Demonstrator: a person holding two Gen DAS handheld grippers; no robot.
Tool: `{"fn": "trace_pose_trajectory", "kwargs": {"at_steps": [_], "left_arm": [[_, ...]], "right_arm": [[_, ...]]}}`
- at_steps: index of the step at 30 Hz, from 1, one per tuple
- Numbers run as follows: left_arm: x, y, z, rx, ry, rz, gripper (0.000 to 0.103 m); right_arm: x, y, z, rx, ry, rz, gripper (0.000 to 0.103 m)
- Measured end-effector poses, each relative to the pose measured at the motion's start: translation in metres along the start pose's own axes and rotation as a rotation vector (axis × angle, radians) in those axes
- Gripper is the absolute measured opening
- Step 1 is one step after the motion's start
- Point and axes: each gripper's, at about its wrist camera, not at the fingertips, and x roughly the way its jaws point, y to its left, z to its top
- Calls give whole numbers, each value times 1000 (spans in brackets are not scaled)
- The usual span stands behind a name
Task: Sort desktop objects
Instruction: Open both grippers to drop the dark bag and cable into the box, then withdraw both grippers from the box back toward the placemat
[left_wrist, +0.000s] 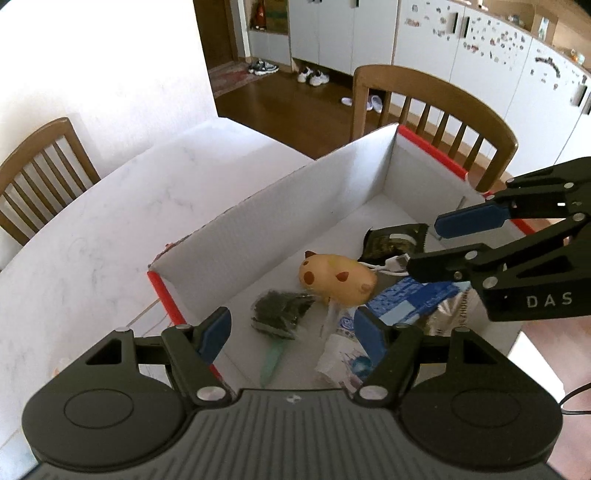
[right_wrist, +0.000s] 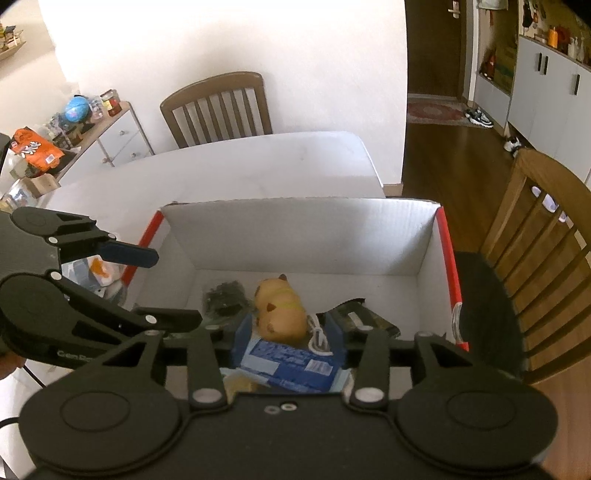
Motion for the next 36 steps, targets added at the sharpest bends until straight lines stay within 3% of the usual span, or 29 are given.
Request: {"fn": "trace_pose_trajectory", "kwargs": {"at_steps": [6,8,12,22,30,36], "left_arm": [[-14,1,-12,-43,-22,-31,73],[-20,6,-17,-78,-29,-59,81],[-28,11,-26,-117,-49,-87,81],[-53,35,-57,-163,-100,-74,82],[-72,57,-86,-178,-129,-71,82],[-80,81,-110,-200,-139,-74,91]], "right_arm": [[-9,9,-4,-7,-22,0,51],[-11,12,-5,-8,-30,-2,53],[-16,17,-8,-7,-45,-4,59],[-24,42,-12,-20,-78,2,82],[-26,83,-4,-50,-116,17,91],[-22,117,1,-85,-127,39,95]]}}
